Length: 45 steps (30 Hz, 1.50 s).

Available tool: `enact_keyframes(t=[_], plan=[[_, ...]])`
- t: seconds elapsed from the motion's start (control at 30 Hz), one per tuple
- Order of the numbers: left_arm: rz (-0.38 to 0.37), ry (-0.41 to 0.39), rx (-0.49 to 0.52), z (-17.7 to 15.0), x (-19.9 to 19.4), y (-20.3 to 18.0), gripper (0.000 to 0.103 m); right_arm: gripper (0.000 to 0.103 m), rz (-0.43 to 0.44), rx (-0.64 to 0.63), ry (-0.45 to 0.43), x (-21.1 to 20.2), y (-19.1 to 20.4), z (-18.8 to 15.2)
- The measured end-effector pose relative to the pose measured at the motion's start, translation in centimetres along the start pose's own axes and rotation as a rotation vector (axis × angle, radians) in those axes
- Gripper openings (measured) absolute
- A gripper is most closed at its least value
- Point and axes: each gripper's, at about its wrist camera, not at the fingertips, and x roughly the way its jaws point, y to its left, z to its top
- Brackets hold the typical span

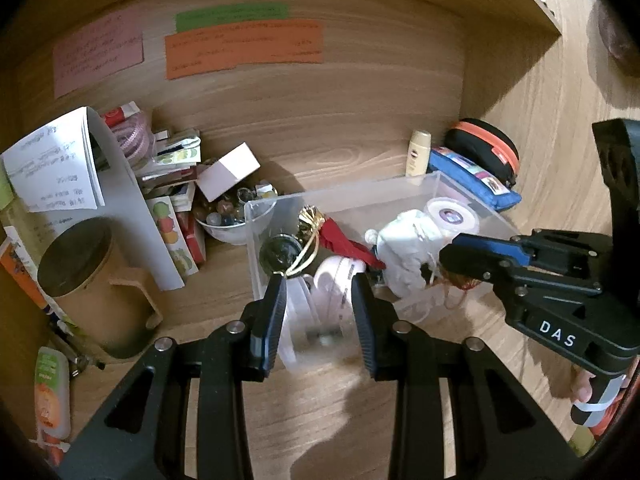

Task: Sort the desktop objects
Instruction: 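Carry the tile and gourd charm over the clear box and open both tools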

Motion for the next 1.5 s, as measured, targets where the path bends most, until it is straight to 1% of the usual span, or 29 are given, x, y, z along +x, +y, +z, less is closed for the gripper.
enact_keyframes(t=[0.23,0.27,0.33,0.4,0.47,0.53,0.63,0.7,0.73,0.9,0.97,1.03,1.1,1.17,1.2,1.27,1.3,1.4,1.5], plan=[[0.009,0.009,-0.002,0.6,1.3,0.3,0.033,0.012,0.006,-0.025,0.013,1.7,0.0,0.6],[0.007,0.014,-0.006,0.5,1.5,0.4,0.033,0.012,0.002,-0.031,0.024,2.2,0.0,0.6],[-0.004,0.021,-0.013,0.5,1.5,0.5,0.033,0.012,0.024,-0.026,0.071,3.5,-0.2,0.4],[-0.004,0.016,-0.007,0.2,1.1,0.5,0.033,0.012,0.041,-0.018,0.077,3.9,-0.4,0.3],[-0.008,0.014,0.017,-0.3,0.4,0.2,0.033,0.012,0.046,-0.023,0.079,3.8,-0.4,0.5],[-0.016,0.029,0.048,-1.0,0.2,-0.2,0.033,0.012,0.055,-0.024,0.08,3.7,-0.5,0.6],[0.011,0.067,0.112,-2.5,0.3,-1.2,0.034,0.012,0.067,-0.015,0.076,3.4,-0.8,0.8],[0.036,0.059,0.161,-3.4,0.4,-2.0,0.041,0.012,0.085,0.002,0.077,3.2,-1.1,0.9],[0.04,0.06,0.169,-3.5,0.3,-2.2,0.045,0.012,0.098,0.013,0.078,3.0,-1.3,1.0],[0.016,0.112,0.169,-4.4,1.4,-2.7,0.045,0.012,0.107,0.036,0.071,2.4,-1.9,1.1],[0.009,0.132,0.154,-4.7,1.9,-2.6,0.045,0.012,0.107,0.032,0.06,1.9,-2.0,1.0],[0.007,0.16,0.134,-4.7,2.6,-2.4,0.045,0.014,0.099,0.021,0.047,1.4,-2.0,0.9],[0.014,0.194,0.118,-4.7,3.8,-2.4,0.045,0.023,0.091,0.007,0.037,1.2,-2.0,0.9],[0.025,0.22,0.112,-4.8,4.6,-2.6,0.045,0.029,0.093,-0.001,0.022,0.9,-2.1,0.9],[0.024,0.247,0.104,-4.8,5.3,-2.6,0.045,0.032,0.092,-0.006,0.015,0.8,-2.1,0.9],[0.019,0.27,0.096,-5.0,5.7,-2.8,0.045,0.034,0.091,-0.02,-0.001,0.5,-2.2,0.8],[0.029,0.282,0.105,-5.2,6.0,-3.0,0.045,0.035,0.094,-0.023,-0.006,0.4,-2.2,0.8],[0.058,0.295,0.123,-5.6,6.5,-3.8,0.045,0.036,0.116,-0.025,-0.013,0.2,-2.6,0.7],[0.075,0.295,0.108,-5.4,6.4,-4.0,0.043,0.036,0.142,-0.026,-0.017,0.1,-2.8,0.5]])
